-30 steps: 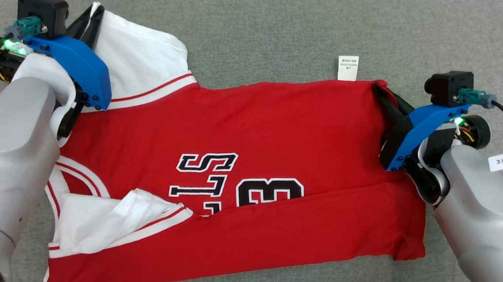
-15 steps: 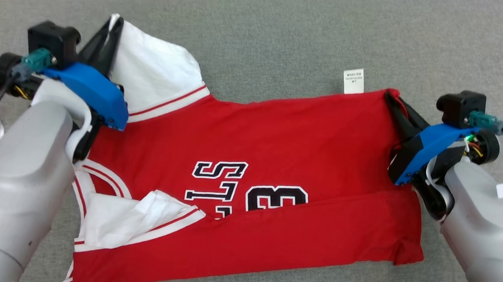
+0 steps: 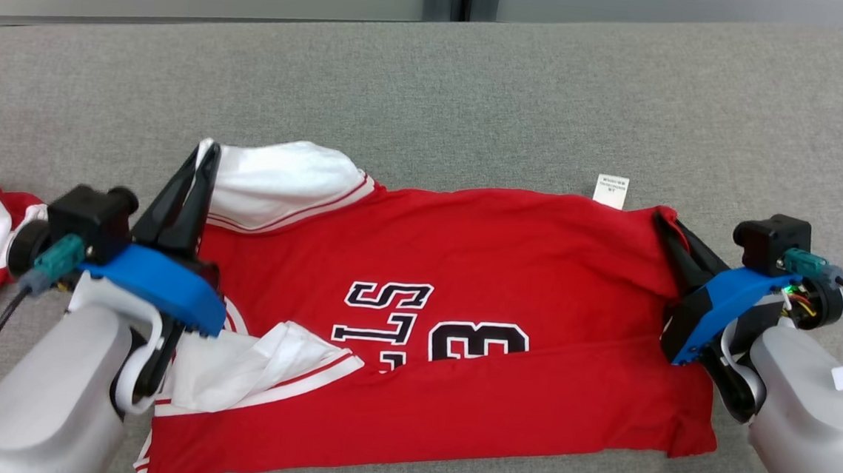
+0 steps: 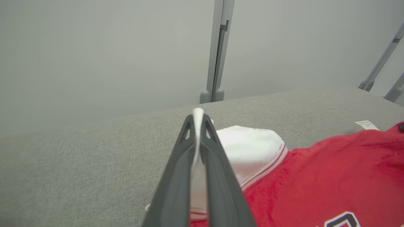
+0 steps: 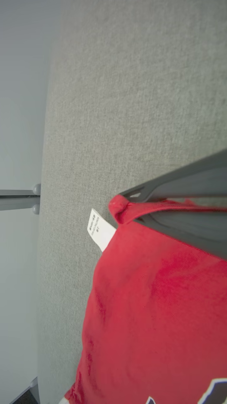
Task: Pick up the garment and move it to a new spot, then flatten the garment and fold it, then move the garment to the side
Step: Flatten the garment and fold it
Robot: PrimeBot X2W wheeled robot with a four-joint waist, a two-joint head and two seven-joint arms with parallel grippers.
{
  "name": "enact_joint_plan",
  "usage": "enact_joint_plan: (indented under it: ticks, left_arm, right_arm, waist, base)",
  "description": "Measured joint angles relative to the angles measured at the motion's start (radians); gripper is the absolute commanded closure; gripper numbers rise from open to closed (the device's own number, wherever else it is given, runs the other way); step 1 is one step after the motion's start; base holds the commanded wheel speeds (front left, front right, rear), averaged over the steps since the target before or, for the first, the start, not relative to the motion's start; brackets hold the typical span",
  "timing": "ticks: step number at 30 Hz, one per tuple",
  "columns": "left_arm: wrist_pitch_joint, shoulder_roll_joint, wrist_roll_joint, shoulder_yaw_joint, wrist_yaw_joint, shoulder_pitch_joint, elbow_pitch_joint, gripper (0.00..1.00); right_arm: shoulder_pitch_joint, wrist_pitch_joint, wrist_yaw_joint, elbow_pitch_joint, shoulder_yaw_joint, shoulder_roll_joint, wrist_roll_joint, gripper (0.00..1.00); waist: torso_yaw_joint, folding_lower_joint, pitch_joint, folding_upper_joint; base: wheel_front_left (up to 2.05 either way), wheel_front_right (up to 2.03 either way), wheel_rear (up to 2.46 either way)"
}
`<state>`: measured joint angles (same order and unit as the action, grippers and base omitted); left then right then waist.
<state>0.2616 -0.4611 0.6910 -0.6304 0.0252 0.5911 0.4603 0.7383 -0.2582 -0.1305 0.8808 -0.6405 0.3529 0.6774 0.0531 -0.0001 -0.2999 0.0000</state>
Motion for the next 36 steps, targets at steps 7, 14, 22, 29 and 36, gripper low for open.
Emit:
enact_joint_plan:
  ticks: [7, 14, 22, 29, 36]
  left_arm:
    - [0.0, -0.03, 0.004, 0.032, -0.065, -0.166, -0.159, 1.0]
    - [0.0, -0.038, 0.012, 0.031, -0.114, -0.288, -0.252, 1.0]
    - [0.0, -0.034, 0.04, 0.043, -0.15, -0.409, -0.283, 1.0]
    - [0.0, -0.001, 0.028, 0.075, -0.186, -0.484, -0.29, 0.06]
    - [0.0, 0.068, -0.065, 0.193, -0.192, -0.529, -0.328, 0.0]
  right_arm:
    - [-0.078, -0.004, 0.0, -0.076, 0.078, 0.022, -0.07, 1.0]
    - [-0.185, -0.004, 0.0, -0.182, 0.18, 0.022, -0.157, 1.0]
    - [-0.326, -0.004, 0.0, -0.278, 0.269, -0.004, -0.245, 1.0]
    - [-0.437, -0.004, 0.0, -0.368, 0.367, -0.051, -0.302, 0.0]
    - [-0.516, -0.005, 0.0, -0.504, 0.469, -0.078, -0.347, 0.0]
  waist:
    - [-0.016, 0.0, 0.026, 0.0]
    - [-0.03, 0.0, 0.051, 0.0]
    - [-0.032, 0.0, 0.079, -0.0001]
    - [-0.031, 0.0, 0.105, -0.0001]
    - [-0.026, 0.0, 0.115, -0.0001]
  base:
    - [0.0, 0.0, 0.0]
    - [0.0, 0.0, 0.0]
    - [0.0, 0.0, 0.0]
    - [0.0, 0.0, 0.0]
    - [0.0, 0.0, 0.0]
